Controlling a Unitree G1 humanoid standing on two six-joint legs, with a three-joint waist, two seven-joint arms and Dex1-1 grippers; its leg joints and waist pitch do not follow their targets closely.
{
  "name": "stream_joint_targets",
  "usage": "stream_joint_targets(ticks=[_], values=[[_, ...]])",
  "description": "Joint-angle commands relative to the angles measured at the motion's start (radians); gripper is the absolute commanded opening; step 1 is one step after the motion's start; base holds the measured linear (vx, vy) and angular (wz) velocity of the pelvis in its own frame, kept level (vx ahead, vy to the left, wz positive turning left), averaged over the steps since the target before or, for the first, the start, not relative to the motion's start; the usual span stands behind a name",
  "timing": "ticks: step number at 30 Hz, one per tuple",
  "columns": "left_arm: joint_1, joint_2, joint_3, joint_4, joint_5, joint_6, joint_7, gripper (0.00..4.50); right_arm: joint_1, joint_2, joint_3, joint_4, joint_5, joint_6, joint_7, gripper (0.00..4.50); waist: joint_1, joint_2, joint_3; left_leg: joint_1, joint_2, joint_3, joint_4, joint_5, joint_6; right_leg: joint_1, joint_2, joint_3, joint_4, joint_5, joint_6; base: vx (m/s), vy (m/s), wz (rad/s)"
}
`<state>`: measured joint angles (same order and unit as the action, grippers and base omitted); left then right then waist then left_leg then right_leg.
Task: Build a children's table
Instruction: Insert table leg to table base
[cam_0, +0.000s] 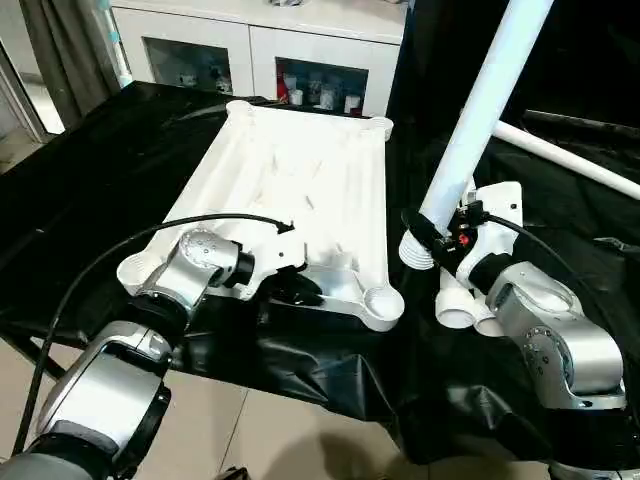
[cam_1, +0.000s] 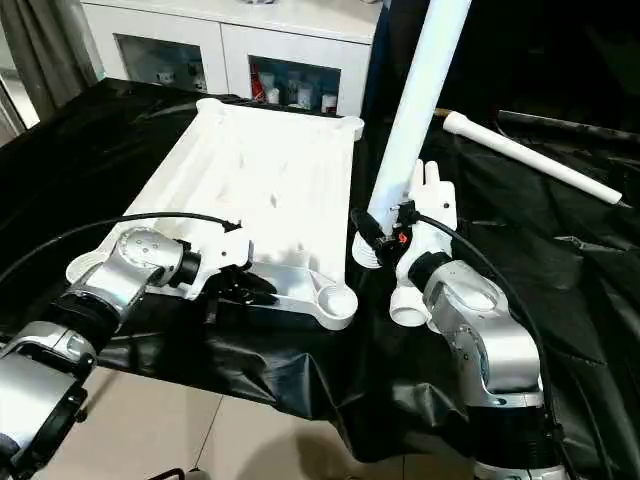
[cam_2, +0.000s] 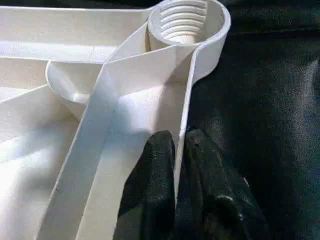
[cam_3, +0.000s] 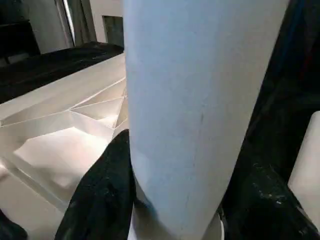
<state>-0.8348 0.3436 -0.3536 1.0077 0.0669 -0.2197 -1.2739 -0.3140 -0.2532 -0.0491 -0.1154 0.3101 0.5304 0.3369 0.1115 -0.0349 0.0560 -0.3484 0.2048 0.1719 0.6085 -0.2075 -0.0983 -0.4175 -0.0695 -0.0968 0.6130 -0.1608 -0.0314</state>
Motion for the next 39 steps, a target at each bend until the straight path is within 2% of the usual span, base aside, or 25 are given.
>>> stream_joint_targets(ticks=[1, 4, 9, 13, 14, 15, 18, 19, 20, 22, 23, 24, 26, 27, 28, 29, 31, 32, 39], values=[[-0.021, 0.006, -0.009, 0.014, 0.012, -0.008, -0.006, 0.2, -0.012, -0.002, -0.003, -0.011, 0.0, -0.011, 0.001, 1.88, 0.001, 0.006, -0.073, 0.0, 0.024, -0.007, -0.077, -0.104, 0.003, 0.073, -0.082, 0.063, -0.068, -0.206, -0.138, 0.0, 0.0, 0.0], [-0.026, 0.005, -0.006, 0.024, 0.016, -0.012, -0.006, 0.04, -0.014, -0.001, -0.003, -0.01, 0.0, -0.011, 0.0, 1.88, -0.002, 0.004, -0.074, -0.003, 0.021, -0.006, -0.075, -0.101, 0.005, 0.076, -0.083, 0.063, -0.067, -0.19, -0.144, 0.0, 0.0, 0.0], [-0.027, 0.006, -0.001, 0.032, 0.031, -0.015, -0.005, 0.0, -0.014, 0.0, -0.005, -0.011, 0.0, -0.011, 0.001, 1.88, -0.009, 0.004, -0.072, -0.002, 0.02, -0.006, -0.075, -0.11, 0.01, 0.075, -0.081, 0.061, -0.072, -0.233, -0.133, 0.0, 0.0, 0.0], [-0.018, 0.019, -0.007, 0.027, 0.051, -0.017, 0.011, 0.0, -0.017, 0.004, -0.007, -0.009, 0.004, -0.006, 0.001, 1.88, -0.01, 0.009, -0.072, -0.002, 0.021, -0.007, -0.076, -0.119, 0.008, 0.074, -0.081, 0.061, -0.075, -0.245, -0.131, 0.0, 0.0, 0.0], [-0.005, 0.028, -0.004, 0.007, 0.052, 0.005, 0.026, 0.0, -0.019, 0.011, -0.016, -0.007, 0.02, 0.01, 0.003, 1.88, -0.011, 0.011, -0.071, -0.001, 0.022, -0.008, -0.077, -0.13, 0.004, 0.074, -0.082, 0.06, -0.075, -0.255, -0.132, 0.0, 0.0, 0.0], [0.017, 0.033, 0.011, -0.038, 0.04, 0.072, 0.053, 0.0, -0.02, 0.016, -0.024, -0.002, 0.048, 0.045, 0.013, 1.88, -0.011, 0.015, -0.071, 0.0, 0.023, -0.009, -0.078, -0.136, 0.001, 0.075, -0.083, 0.06, -0.073, -0.255, -0.137, 0.0, 0.0, 0.0], [0.055, 0.035, 0.037, -0.112, 0.012, 0.153, 0.075, 0.0, -0.015, 0.01, -0.016, 0.01, 0.063, 0.071, 0.036, 1.88, -0.013, 0.012, -0.068, 0.0, 0.023, -0.008, -0.077, -0.154, 0.003, 0.073, -0.083, 0.06, -0.079, -0.277, -0.147, 0.0, 0.0, 0.0], [0.108, 0.033, 0.062, -0.211, -0.02, 0.215, 0.095, 0.0, -0.013, 0.012, -0.014, 0.025, 0.078, 0.081, 0.056, 1.88, -0.013, 0.01, -0.07, -0.001, 0.026, -0.009, -0.078, -0.152, 0.0, 0.075, -0.085, 0.06, -0.074, -0.28, -0.152, 0.0, 0.0, 0.0], [0.119, 0.033, 0.066, -0.231, -0.025, 0.224, 0.098, 0.0, -0.013, 0.013, -0.014, 0.028, 0.081, 0.081, 0.059, 1.88, -0.016, 0.004, -0.068, -0.005, 0.026, -0.009, -0.078, -0.148, 0.005, 0.075, -0.084, 0.059, -0.078, -0.289, -0.15, 0.0, 0.0, 0.0], [0.149, 0.033, 0.074, -0.284, -0.035, 0.242, 0.105, 0.0, -0.015, 0.015, -0.011, 0.037, 0.087, 0.08, 0.071, 1.88, -0.016, 0.006, -0.071, -0.005, 0.026, -0.009, -0.076, -0.135, 0.008, 0.074, -0.085, 0.059, -0.075, -0.29, -0.146, 0.0, 0.0, 0.0], [0.197, 0.035, 0.079, -0.354, -0.032, 0.246, 0.121, 0.0, -0.023, 0.018, 0.002, 0.055, 0.092, 0.071, 0.098, 1.88, -0.015, 0.003, -0.07, -0.003, 0.027, -0.007, -0.076, -0.136, 0.01, 0.07, -0.084, 0.059, -0.077, -0.293, -0.144, 0.0, 0.0, 0.0], [0.219, 0.036, 0.078, -0.39, -0.028, 0.248, 0.131, 0.0, -0.03, 0.017, 0.013, 0.068, 0.089, 0.062, 0.112, 1.88, -0.018, -0.003, -0.069, -0.008, 0.027, -0.009, -0.077, -0.133, 0.013, 0.074, -0.083, 0.059, -0.075, -0.291, -0.142, 0.0, 0.0, 0.0], [0.243, 0.037, 0.076, -0.423, -0.024, 0.229, 0.141, 0.0, -0.038, 0.016, 0.026, 0.086, 0.085, 0.052, 0.13, 1.88, -0.018, 0.004, -0.067, -0.003, 0.025, -0.006, -0.077, -0.138, 0.017, 0.066, -0.08, 0.059, -0.082, -0.32, -0.13, 0.0, 0.0, 0.0], [0.268, 0.038, 0.068, -0.459, -0.016, 0.227, 0.149, 0.0, -0.052, 0.011, 0.046, 0.114, 0.076, 0.04, 0.157, 1.88, -0.016, -0.007, -0.068, 0.0, 0.025, -0.005, -0.076, -0.137, 0.021, 0.064, -0.079, 0.059, -0.083, -0.335, -0.122, 0.0, 0.0, 0.0], [0.284, 0.039, 0.064, -0.485, -0.011, 0.241, 0.156, 0.0, -0.063, 0.005, 0.062, 0.136, 0.066, 0.03, 0.178, 1.88, -0.016, -0.004, -0.068, -0.002, 0.028, -0.008, -0.078, -0.135, 0.017, 0.066, -0.083, 0.059, -0.078, -0.333, -0.125, 0.0, 0.0, 0.0], [0.308, 0.039, 0.062, -0.527, -0.007, 0.279, 0.169, 0.0, -0.086, -0.009, 0.093, 0.179, 0.044, 0.011, 0.218, 1.88, -0.019, -0.007, -0.066, -0.004, 0.028, -0.007, -0.077, -0.138, 0.017, 0.065, -0.083, 0.058, -0.079, -0.348, -0.12, 0.0, 0.0, 0.0], [0.313, 0.038, 0.063, -0.539, -0.007, 0.295, 0.175, 0.0, -0.099, -0.015, 0.104, 0.202, 0.037, 0.005, 0.236, 1.88, -0.017, -0.004, -0.064, -0.001, 0.027, -0.005, -0.077, -0.137, 0.019, 0.061, -0.08, 0.059, -0.084, -0.363, -0.113, 0.0, 0.0, 0.0], [0.313, 0.039, 0.064, -0.545, -0.007, 0.306, 0.181, 0.0, -0.118, -0.02, 0.11, 0.235, 0.031, -0.007, 0.254, 1.88, -0.017, -0.007, -0.065, -0.002, 0.026, -0.004, -0.077, -0.131, 0.019, 0.061, -0.079, 0.06, -0.084, -0.358, -0.108, 0.0, 0.0, 0.0], [0.299, 0.045, 0.058, -0.558, 0.002, 0.325, 0.191, 0.0, -0.185, -0.045, 0.133, 0.38, -0.011, -0.067, 0.316, 1.88, -0.016, -0.009, -0.068, -0.006, 0.024, -0.005, -0.076, -0.106, 0.02, 0.066, -0.078, 0.061, -0.076, -0.297, -0.121, 0.0, 0.0, 0.0]])
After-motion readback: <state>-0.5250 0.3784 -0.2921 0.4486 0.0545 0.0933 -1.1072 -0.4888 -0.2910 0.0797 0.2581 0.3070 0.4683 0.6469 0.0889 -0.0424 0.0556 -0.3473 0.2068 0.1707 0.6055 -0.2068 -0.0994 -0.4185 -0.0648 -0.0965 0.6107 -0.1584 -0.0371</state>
